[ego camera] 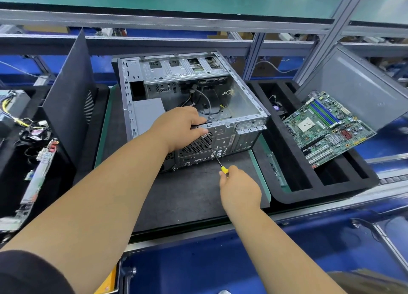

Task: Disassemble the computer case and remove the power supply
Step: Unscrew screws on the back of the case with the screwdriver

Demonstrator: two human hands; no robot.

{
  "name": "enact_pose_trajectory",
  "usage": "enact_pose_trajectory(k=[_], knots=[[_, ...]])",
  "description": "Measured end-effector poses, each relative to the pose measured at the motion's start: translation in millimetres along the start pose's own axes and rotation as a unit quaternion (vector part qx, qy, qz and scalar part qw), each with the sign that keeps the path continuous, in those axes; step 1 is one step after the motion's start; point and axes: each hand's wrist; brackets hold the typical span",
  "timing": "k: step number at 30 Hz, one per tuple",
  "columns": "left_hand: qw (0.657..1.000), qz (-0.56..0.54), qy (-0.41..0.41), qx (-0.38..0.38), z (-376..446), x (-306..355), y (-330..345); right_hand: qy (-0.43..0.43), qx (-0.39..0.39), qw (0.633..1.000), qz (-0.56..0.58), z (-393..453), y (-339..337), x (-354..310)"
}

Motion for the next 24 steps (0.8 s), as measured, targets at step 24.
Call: enact_pose_trajectory(k=[24], knots=[[1.0,-0.003,-0.001,-0.001,0,0,-1,0.181,-0.137,0.92,0.32,9,3,7]])
Point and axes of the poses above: each hand's wrist, its own z-axis towards the middle knuckle, its own y-axis out of the palm, x = y × z, and after that the axes turned 13 degrees about x, right-handed
